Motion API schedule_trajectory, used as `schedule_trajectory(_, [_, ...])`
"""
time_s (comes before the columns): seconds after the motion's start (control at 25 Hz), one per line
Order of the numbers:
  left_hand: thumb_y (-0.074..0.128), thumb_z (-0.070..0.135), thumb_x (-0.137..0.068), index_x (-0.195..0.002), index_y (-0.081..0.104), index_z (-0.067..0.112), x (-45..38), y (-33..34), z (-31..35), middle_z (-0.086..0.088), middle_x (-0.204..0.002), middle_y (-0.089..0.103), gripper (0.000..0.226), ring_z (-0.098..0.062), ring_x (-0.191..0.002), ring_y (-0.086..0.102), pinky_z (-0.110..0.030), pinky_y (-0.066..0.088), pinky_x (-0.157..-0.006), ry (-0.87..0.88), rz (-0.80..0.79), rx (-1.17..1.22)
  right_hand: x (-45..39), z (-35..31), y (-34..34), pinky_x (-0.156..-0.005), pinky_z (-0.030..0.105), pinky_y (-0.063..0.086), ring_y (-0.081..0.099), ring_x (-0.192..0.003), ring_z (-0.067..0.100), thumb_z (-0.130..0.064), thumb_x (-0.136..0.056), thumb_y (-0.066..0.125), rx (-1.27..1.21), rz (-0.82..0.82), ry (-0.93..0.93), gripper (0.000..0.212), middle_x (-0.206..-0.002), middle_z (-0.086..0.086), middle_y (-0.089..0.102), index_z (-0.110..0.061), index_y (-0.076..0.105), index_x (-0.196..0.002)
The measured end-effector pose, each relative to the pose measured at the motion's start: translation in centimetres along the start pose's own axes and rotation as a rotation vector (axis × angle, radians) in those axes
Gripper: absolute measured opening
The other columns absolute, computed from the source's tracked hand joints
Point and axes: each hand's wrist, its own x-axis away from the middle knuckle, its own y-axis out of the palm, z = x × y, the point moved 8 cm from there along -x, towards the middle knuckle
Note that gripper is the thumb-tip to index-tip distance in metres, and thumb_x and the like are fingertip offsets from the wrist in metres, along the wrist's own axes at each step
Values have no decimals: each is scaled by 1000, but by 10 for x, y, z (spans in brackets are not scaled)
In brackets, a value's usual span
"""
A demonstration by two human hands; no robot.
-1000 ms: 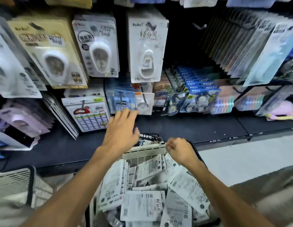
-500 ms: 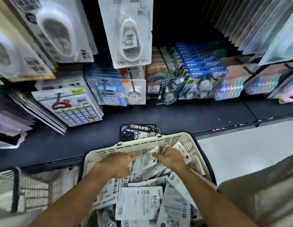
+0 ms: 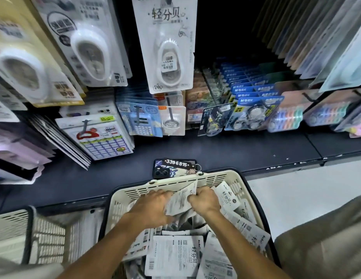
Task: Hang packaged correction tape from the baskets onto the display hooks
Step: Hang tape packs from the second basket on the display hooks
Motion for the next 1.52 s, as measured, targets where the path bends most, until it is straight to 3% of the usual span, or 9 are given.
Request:
schedule_trajectory(0.16, [76, 78, -59, -158, 0, 42, 17, -24, 46, 8, -167, 19, 130, -20, -151, 23, -43, 18, -122, 86, 235, 234, 29, -37, -64, -42, 21, 44, 55, -39, 14, -5, -76, 68, -484, 2, -15, 17, -45, -2, 56, -12, 59, -64])
schedule_trajectory(0.44, [69, 56, -57, -142, 23, 47, 77, -105, 75, 17, -120, 58, 97, -13, -108, 58, -29, 43, -95, 150, 871, 415, 107, -109, -134, -40, 21, 40, 40, -43, 15, -8, -83, 56, -810, -239, -196, 20, -54, 6, 48, -10, 59, -63])
schedule_trajectory(0.6, [90, 31, -48, -120, 52, 34, 87, -138, 40, 20, -96, 70, 81, 1, -81, 69, -16, 53, -64, 153, 818, 1121, 150, -157, -173, -69, 33, 57, 67, -65, 20, -31, -82, 65, -922, -219, -576, 31, -79, 7, 72, -21, 66, -111])
schedule_trajectory(0.68, [97, 14, -48, -112, 59, 26, 91, -153, 32, 7, -96, 78, 75, 1, -81, 74, -15, 56, -62, 192, 747, 1361, 167, -165, -192, -76, 19, 54, 69, -85, 8, -40, -82, 75, -625, 72, -776, 37, -94, -8, 74, -35, 61, -116])
schedule_trajectory(0.76, [96, 21, -41, -116, 61, 23, 104, -172, 33, 1, -99, 80, 83, -14, -88, 77, -24, 60, -66, 302, 687, 1493, 181, -170, -176, -80, 15, 52, 66, -101, -3, -56, -76, 80, -382, 41, -850, 52, -110, -23, 70, -46, 56, -121])
schedule_trajectory(1.04, [103, 47, -28, -125, 60, 24, 147, -216, 29, -10, -109, 78, 108, -39, -98, 74, -59, 59, -85, 422, 539, 1527, 190, -191, -156, -76, 31, 60, 74, -98, 25, -33, -70, 91, -792, -209, -903, 65, -115, 6, 75, -34, 61, -128])
schedule_trajectory(1.2, [105, 33, -33, -124, 62, 18, 167, -234, 20, -16, -111, 77, 102, -38, -100, 74, -50, 59, -83, 480, 529, 1480, 186, -210, -184, -66, 40, 59, 75, -91, 24, -34, -72, 86, -1031, -47, -866, 65, -112, 5, 75, -35, 54, -129])
schedule_trajectory(1.32, [102, 28, -34, -120, 66, 20, 180, -247, -3, -15, -107, 78, 93, -38, -97, 75, -56, 57, -90, 433, 656, 1486, 193, -221, -202, -45, 25, 48, 66, -66, 10, -29, -86, 77, -821, 146, -877, 24, -109, 3, 73, -43, 67, -102])
schedule_trajectory(1.52, [104, 39, -27, -126, 64, 21, 198, -261, -29, -12, -110, 77, 108, -38, -100, 74, -61, 52, -97, 426, 737, 1432, 186, -207, -202, -41, 27, 47, 52, -42, 14, -33, -88, 76, -635, 226, -860, 28, -124, -15, 66, -47, 68, -111])
